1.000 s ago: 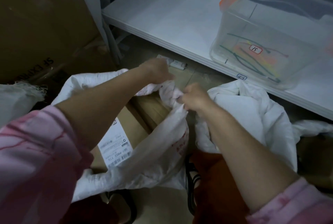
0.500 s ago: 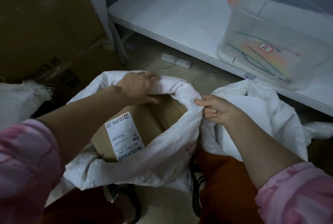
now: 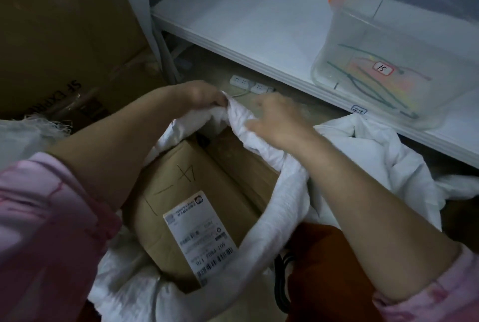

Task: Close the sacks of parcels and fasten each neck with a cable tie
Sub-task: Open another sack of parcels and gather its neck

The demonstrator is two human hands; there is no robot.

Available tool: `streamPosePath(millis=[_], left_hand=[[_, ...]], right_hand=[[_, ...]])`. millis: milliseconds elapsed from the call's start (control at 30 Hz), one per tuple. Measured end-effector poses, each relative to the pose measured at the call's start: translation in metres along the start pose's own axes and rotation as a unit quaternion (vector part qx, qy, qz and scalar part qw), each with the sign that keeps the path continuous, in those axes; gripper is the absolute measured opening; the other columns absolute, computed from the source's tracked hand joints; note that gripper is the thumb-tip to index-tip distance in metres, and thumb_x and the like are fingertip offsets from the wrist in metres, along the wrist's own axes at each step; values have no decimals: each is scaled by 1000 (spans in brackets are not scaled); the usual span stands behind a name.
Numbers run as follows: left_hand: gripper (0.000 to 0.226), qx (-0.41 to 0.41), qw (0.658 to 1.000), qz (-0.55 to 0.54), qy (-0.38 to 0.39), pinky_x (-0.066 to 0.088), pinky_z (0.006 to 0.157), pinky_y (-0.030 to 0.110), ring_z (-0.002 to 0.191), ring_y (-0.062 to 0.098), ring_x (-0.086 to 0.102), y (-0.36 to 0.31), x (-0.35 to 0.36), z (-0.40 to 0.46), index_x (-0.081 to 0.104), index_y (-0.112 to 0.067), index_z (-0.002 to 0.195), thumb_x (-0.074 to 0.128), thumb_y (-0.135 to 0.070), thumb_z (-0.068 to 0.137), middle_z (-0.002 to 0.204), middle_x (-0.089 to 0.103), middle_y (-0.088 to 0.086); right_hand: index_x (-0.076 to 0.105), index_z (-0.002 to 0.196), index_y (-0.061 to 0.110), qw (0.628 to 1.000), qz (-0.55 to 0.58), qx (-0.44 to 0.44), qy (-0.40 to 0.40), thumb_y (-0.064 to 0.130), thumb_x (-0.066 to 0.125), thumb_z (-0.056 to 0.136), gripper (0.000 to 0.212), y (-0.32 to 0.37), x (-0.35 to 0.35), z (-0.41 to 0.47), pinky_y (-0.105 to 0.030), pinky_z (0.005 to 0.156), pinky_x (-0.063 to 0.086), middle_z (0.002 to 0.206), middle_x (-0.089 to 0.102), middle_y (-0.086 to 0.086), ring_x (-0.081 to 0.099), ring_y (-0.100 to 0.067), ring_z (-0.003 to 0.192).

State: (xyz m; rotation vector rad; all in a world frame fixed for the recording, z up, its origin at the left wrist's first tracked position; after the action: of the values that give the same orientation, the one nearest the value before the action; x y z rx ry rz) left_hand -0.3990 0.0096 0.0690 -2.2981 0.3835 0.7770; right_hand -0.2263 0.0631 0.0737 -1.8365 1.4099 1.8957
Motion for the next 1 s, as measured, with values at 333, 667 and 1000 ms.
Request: streamPosePath(millis=[333, 667, 1000], left_hand=[[52, 55, 977, 167, -122, 45, 65, 30, 83, 21, 60, -2, -10, -28, 66, -16, 90, 59, -65, 78, 92, 66, 6], [28, 123, 905, 287, -288, 38, 69, 31, 91, 27, 59, 65, 15, -51, 60, -13, 111, 42, -32, 100, 105, 60, 8], [26, 73, 967, -220, -102, 50, 80, 21, 86, 9, 64, 32, -18, -35, 68, -15, 98, 45, -28, 100, 96, 69, 4]], right_hand=[[54, 68, 8, 963, 254, 58, 64, 23, 60, 92, 29, 1, 16, 31, -26, 49, 28, 59, 41, -4, 40, -14, 52], [47, 82, 6, 774, 568, 196, 199, 18, 37, 103, 25, -30, 20, 51, -10, 22, 17, 31, 33, 5, 26, -3, 20], [48, 134, 16, 982, -22, -177, -53, 32, 61, 90, 48, 40, 18, 25, -33, 92, 43, 132, 52, -5, 51, -22, 118]])
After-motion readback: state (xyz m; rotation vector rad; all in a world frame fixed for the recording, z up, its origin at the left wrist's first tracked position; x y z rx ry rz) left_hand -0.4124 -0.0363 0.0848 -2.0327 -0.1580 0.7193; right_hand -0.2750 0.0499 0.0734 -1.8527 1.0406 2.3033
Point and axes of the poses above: each hand's wrist, its own z-axis towards the middle knuckle, its own x-axis out of the palm, y = z × x, the point moved 1 cm from there along z, towards the middle knuckle
